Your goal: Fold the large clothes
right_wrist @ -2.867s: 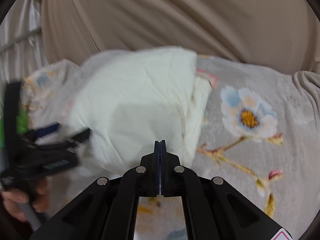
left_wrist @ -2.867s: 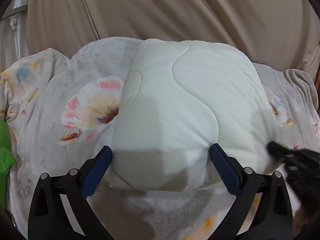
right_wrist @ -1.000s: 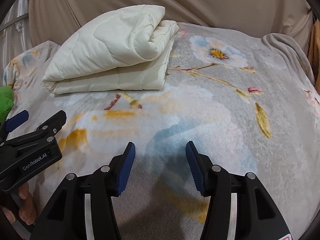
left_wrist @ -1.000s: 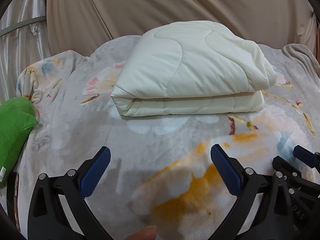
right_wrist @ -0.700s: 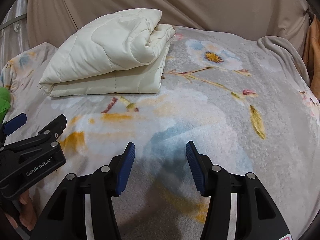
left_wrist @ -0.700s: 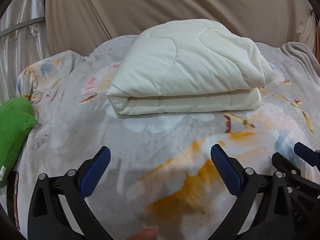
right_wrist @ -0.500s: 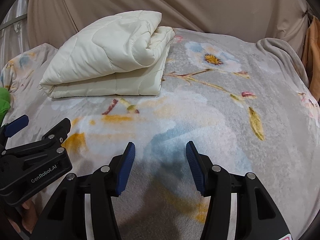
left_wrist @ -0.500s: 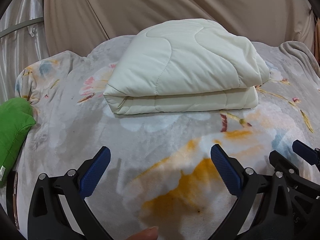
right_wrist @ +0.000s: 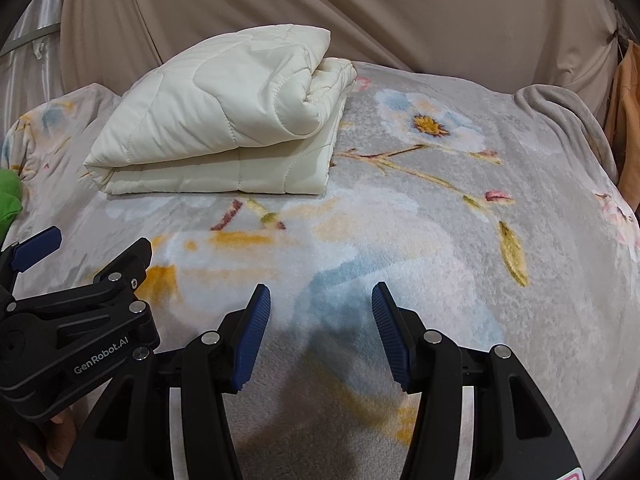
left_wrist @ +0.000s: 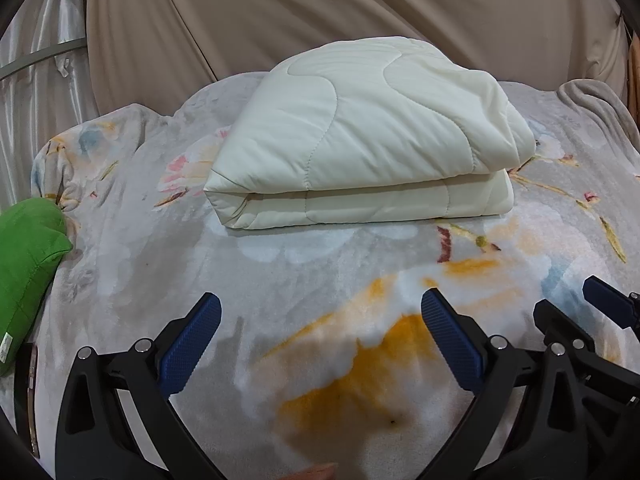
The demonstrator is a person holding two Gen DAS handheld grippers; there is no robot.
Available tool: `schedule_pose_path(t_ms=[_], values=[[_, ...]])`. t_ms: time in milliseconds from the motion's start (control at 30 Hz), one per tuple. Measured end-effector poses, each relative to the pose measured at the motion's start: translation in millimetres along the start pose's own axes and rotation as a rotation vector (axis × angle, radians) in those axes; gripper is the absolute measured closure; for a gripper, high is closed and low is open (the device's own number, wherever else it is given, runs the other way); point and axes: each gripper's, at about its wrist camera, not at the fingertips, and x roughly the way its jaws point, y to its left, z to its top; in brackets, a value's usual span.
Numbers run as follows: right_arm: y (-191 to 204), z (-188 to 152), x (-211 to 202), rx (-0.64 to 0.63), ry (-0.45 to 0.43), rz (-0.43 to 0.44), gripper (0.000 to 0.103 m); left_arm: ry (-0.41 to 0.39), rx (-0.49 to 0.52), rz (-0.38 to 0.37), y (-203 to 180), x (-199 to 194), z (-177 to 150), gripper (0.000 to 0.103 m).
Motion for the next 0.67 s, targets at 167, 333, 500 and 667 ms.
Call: schedule_pose_path(t_ms=[167, 333, 500, 667], values=[[0.2, 0.1, -0.3, 0.000, -0.001, -0.001, 0.051, -0.003, 0.001, 0.004, 0.5, -1.2, 0.4, 0.005], [0.7, 0.1, -0.4, 0.000, -0.002, -0.002, 0.051, -0.005, 0.004, 0.007, 0.6, -1.9, 0.8, 0.005], [0.3, 0.1, -1.4, 0.002, -0.005, -0.004, 0.051, -0.006, 0.005, 0.007, 0.1, -2.0, 0.7, 0.005], [-1.4, 0.6, -1.4, 0.001, -0.006, -0.006, 0.051, -0.006, 0.005, 0.006, -0.3, -2.2, 0.5, 0.005]])
